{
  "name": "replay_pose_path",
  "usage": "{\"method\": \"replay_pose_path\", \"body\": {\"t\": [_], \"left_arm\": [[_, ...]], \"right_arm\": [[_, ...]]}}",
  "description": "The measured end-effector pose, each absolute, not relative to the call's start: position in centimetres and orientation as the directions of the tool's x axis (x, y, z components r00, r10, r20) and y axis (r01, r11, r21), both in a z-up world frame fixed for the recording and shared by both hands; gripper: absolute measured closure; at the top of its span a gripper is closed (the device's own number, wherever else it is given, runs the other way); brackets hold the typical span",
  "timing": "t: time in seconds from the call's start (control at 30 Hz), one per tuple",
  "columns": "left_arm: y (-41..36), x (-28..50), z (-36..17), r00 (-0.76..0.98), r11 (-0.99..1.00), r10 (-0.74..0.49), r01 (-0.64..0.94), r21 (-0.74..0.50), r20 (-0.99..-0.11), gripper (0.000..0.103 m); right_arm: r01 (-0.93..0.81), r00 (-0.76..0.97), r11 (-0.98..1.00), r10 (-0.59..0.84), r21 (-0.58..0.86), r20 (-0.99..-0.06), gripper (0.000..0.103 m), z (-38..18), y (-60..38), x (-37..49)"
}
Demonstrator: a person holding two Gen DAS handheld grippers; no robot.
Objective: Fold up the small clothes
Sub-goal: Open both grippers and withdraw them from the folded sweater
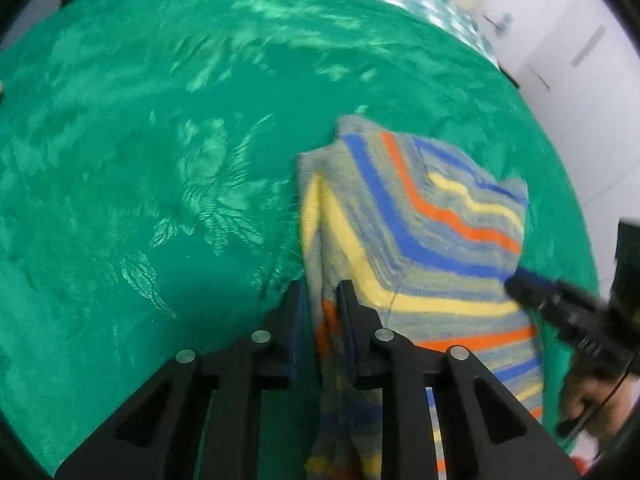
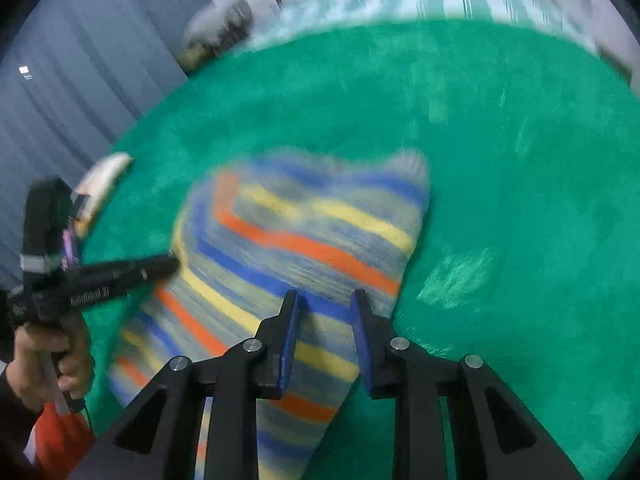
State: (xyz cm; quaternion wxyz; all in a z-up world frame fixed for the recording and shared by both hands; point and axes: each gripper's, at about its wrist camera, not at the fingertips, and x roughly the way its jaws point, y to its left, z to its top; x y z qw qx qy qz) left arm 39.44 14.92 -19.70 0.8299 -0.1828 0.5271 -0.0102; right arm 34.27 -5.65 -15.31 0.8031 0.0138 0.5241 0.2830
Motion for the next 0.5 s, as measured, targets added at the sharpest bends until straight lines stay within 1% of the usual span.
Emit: {"method": "replay_pose_path", "body": {"t": [0.1, 0.13, 0.17, 0.2, 0.23, 0.27, 0.33, 0.37, 0.4, 0.43, 0.47, 0.5], "left_arm": [[15.3, 38.1, -17.9, 0.473, 0.939, -0.21, -0.146, -0.311, -0.856, 0.08], [15.4, 37.2, -17.0, 0.492, 0.943, -0.2, -0.138, -0.303, -0.847, 0.072], [15.6, 36.0, -16.1, 0.508, 0.94, -0.214, -0.125, -0.317, -0.835, 0.057], [15.7, 34.6, -15.3, 0.523, 0.933, -0.238, -0.111, -0.343, -0.818, 0.049], [15.6, 33.1, -14.7, 0.539, 0.926, -0.263, -0.092, -0.367, -0.8, 0.035], [15.2, 32.0, -14.4, 0.546, 0.925, -0.273, -0.077, -0.372, -0.792, 0.025], [14.0, 30.0, -14.4, 0.542, 0.937, -0.27, -0.043, -0.347, -0.796, 0.023], [13.3, 29.6, -15.1, 0.521, 0.95, -0.248, -0.036, -0.311, -0.817, 0.023], [12.9, 29.4, -16.3, 0.492, 0.963, -0.212, -0.043, -0.267, -0.844, 0.023], [12.7, 29.3, -17.4, 0.462, 0.972, -0.175, -0.059, -0.228, -0.87, 0.028], [12.7, 29.1, -18.6, 0.424, 0.98, -0.134, -0.076, -0.182, -0.896, 0.03], [12.8, 28.7, -19.0, 0.424, 0.982, -0.129, -0.073, -0.176, -0.896, 0.03]], "right_arm": [[-0.481, 0.347, 0.849, 0.411, 0.217, -0.843, 0.076, -14.5, -4.4, 33.4], [-0.489, 0.366, 0.852, 0.395, 0.187, -0.843, 0.076, -13.7, -4.4, 32.6], [-0.496, 0.395, 0.85, 0.403, 0.177, -0.826, 0.076, -12.2, -4.7, 31.4], [-0.501, 0.406, 0.847, 0.414, 0.18, -0.815, 0.076, -11.4, -5.1, 30.6], [-0.505, 0.415, 0.843, 0.423, 0.183, -0.805, 0.076, -10.5, -5.5, 29.5], [-0.515, 0.419, 0.837, 0.434, 0.186, -0.798, 0.076, -9.5, -5.8, 27.6], [-0.529, 0.41, 0.824, 0.457, 0.202, -0.789, 0.071, -9.2, -5.7, 25.1], [-0.532, 0.4, 0.819, 0.467, 0.215, -0.789, 0.064, -9.6, -5.7, 23.4], [-0.529, 0.392, 0.82, 0.463, 0.217, -0.795, 0.06, -10.5, -5.3, 22.1], [-0.522, 0.381, 0.827, 0.447, 0.211, -0.809, 0.059, -11.8, -5.0, 21.1], [-0.507, 0.356, 0.837, 0.421, 0.207, -0.834, 0.059, -13.5, -4.8, 20.3], [-0.488, 0.334, 0.848, 0.4, 0.206, -0.854, 0.059, -14.7, -4.8, 19.8]]}}
